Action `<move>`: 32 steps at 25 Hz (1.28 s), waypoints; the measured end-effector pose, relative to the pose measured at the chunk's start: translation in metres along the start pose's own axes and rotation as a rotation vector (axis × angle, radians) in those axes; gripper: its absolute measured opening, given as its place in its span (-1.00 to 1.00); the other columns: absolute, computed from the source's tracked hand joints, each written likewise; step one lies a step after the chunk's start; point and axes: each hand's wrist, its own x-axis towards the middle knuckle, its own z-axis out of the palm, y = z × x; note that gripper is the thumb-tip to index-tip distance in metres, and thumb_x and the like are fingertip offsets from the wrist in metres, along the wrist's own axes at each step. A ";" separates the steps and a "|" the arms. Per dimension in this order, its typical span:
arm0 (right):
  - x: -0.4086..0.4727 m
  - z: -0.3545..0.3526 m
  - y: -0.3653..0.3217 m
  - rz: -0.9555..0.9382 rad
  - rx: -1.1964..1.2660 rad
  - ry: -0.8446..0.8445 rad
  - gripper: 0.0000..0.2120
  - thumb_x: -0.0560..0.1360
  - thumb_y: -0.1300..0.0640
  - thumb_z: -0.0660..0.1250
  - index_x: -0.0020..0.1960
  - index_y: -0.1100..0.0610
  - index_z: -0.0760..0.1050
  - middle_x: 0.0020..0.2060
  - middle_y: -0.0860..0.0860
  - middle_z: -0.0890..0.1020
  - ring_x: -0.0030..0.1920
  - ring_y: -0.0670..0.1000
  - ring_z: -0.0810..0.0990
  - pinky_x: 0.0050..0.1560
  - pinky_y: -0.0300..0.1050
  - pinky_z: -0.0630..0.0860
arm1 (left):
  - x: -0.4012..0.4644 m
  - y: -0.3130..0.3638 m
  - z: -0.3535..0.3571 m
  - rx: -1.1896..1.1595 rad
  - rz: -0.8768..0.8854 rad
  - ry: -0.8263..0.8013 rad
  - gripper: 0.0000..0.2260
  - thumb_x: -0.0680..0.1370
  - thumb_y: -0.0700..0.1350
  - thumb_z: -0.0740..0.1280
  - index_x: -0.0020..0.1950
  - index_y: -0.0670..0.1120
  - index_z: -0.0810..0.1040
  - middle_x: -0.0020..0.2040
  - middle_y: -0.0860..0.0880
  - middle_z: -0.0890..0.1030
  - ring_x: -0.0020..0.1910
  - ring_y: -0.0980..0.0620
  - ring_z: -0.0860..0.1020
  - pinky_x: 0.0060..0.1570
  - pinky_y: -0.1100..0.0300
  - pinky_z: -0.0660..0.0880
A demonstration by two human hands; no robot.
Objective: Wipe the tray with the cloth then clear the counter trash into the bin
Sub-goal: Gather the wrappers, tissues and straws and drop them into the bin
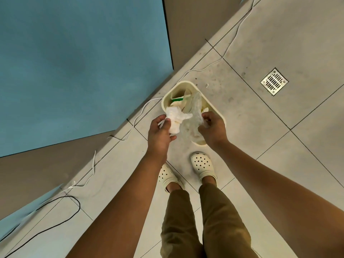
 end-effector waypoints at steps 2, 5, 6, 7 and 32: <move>0.015 0.005 0.005 -0.007 -0.073 0.003 -0.66 0.32 0.38 0.30 0.05 0.15 0.53 -0.14 0.02 0.56 -0.05 0.12 0.53 0.08 -0.05 0.44 | 0.014 0.000 0.004 0.013 0.012 -0.006 -0.89 0.59 -0.13 0.22 0.09 0.02 0.43 0.24 -0.11 0.49 0.11 -0.07 0.52 -0.13 0.16 0.54; 0.032 0.003 0.017 -0.001 -0.136 -0.029 -0.64 0.36 0.38 0.27 0.13 0.18 0.50 -0.02 0.09 0.57 0.00 0.14 0.53 0.02 -0.13 0.43 | 0.032 -0.001 0.008 0.033 0.012 -0.019 -0.90 0.59 -0.12 0.22 0.08 0.04 0.44 0.24 -0.13 0.50 0.09 -0.06 0.53 -0.14 0.16 0.54; 0.037 0.002 0.021 -0.041 -0.196 -0.031 -0.62 0.37 0.39 0.26 0.16 0.20 0.49 0.05 0.13 0.55 0.05 0.17 0.52 0.05 -0.10 0.44 | 0.037 -0.002 0.009 0.045 0.016 -0.019 -0.91 0.59 -0.12 0.23 0.06 0.05 0.44 0.23 -0.12 0.51 0.07 -0.04 0.53 -0.14 0.16 0.54; 0.041 0.002 0.025 -0.098 -0.280 -0.040 -0.61 0.38 0.40 0.24 0.19 0.21 0.47 0.13 0.15 0.51 0.09 0.20 0.51 0.10 -0.05 0.45 | 0.042 -0.004 0.010 0.061 0.024 -0.017 -0.91 0.59 -0.11 0.23 0.05 0.06 0.45 0.22 -0.11 0.51 0.05 -0.02 0.54 -0.15 0.17 0.55; 0.007 -0.016 0.043 0.041 -0.589 -0.267 -0.57 0.48 0.21 0.21 0.34 0.05 0.36 0.34 0.03 0.37 0.24 0.14 0.45 0.18 -0.02 0.44 | 0.044 -0.039 -0.001 0.785 0.219 -0.163 -0.72 0.57 -0.23 0.21 0.26 -0.03 0.47 0.21 -0.02 0.49 0.18 -0.06 0.49 0.05 0.23 0.40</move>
